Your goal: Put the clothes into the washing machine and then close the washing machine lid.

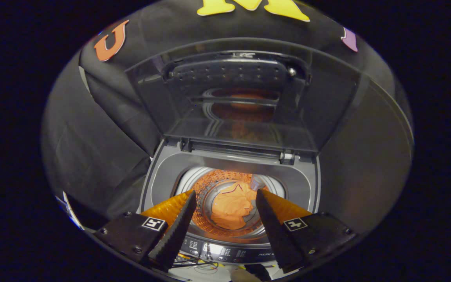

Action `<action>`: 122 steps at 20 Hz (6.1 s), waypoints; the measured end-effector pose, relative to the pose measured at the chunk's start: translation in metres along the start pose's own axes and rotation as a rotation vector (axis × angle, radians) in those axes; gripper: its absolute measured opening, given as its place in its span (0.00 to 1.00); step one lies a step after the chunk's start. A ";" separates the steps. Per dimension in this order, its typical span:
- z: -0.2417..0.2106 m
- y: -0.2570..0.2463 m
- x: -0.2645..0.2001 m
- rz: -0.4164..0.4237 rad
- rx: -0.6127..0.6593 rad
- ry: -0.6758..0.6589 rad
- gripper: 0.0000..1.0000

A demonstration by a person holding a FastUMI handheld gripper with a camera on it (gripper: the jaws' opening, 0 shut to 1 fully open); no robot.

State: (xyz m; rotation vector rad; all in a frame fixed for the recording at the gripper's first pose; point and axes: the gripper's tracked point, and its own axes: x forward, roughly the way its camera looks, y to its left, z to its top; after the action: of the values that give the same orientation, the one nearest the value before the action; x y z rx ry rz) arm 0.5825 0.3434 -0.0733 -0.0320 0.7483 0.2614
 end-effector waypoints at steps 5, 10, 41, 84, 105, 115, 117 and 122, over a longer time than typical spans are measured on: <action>0.038 0.009 -0.036 0.011 -0.053 -0.117 0.95; 0.082 0.015 -0.064 -0.004 -0.114 -0.259 0.95; 0.212 -0.004 -0.026 -0.145 0.101 -0.371 0.95; 0.080 0.019 -0.071 -0.088 0.019 -0.444 0.95; -0.001 0.008 -0.097 -0.055 -0.029 -0.299 0.97; 0.022 -0.023 -0.325 -0.007 -0.065 -0.751 0.97; 0.021 -0.047 -0.369 -0.016 -0.045 -0.824 0.98; -0.016 -0.139 -0.443 -0.122 -0.021 -0.958 0.99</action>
State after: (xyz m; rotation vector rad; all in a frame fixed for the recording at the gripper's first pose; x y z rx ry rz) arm 0.2953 0.1083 0.2057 0.0280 -0.2094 0.1391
